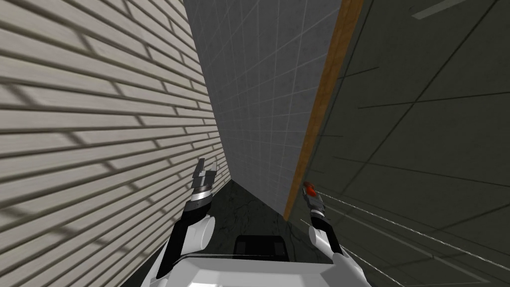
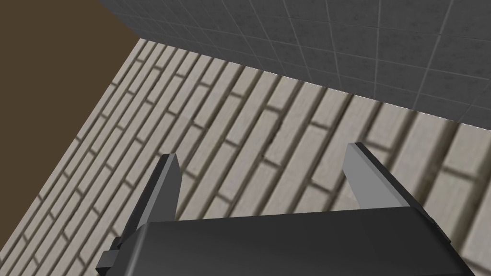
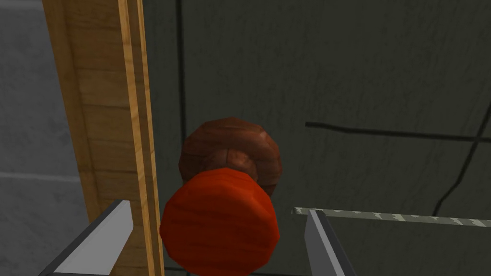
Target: Pull the door open
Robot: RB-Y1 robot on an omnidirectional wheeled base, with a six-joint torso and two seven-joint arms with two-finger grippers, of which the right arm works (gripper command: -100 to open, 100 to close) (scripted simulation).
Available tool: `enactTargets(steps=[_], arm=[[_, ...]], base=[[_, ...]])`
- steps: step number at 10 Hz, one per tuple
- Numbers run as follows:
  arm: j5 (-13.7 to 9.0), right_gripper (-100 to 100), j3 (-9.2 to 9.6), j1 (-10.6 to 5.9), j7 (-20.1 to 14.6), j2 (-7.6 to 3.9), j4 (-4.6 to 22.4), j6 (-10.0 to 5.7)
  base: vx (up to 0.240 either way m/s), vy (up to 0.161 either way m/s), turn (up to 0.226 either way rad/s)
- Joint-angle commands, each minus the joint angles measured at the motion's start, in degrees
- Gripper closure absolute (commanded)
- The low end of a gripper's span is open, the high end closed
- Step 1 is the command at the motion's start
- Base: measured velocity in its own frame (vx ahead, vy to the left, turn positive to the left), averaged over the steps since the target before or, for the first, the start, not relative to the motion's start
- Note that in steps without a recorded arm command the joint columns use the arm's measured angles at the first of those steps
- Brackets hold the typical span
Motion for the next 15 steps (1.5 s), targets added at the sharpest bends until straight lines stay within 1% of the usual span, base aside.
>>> enactTargets(steps=[1,2,3,8,9,10,12,13,14,15], arm=[[0.0,-100,0.13,-0.06,-1.8,-1.22,1.6,-0.83],[0.0,-100,0.14,0.06,-1.1,-0.75,1.0,-0.59],[0.0,100,0.14,0.06,-1.1,-0.75,1.0,-0.59],[0.0,100,0.14,0.06,-1.1,-0.75,1.0,-0.59],[0.5,100,1.02,0.16,-1.8,-1.02,0.8,-0.35],[0.7,100,1.28,0.19,-2.0,-1.09,0.7,-0.3],[1.4,100,2.6,0.32,-3.2,-1.45,0.2,-0.06],[1.4,100,2.6,0.32,-3.2,-1.45,0.2,-0.06],[2.3,100,4.07,0.47,-4.5,-1.86,-0.3,0.2],[2.7,100,4.77,0.54,-5.1,-2.05,-0.5,0.32]], base=[[0.108,-0.004,0.039],[0.057,-0.005,0.01],[-0.01,-0.002,-0.019],[-0.009,0.0,0.003],[-0.128,0.002,0.049],[-0.197,0.002,0.066],[-0.214,-0.007,0.066],[-0.147,-0.007,0.04],[-0.176,0.019,0.082],[-0.235,-0.021,0.077]])
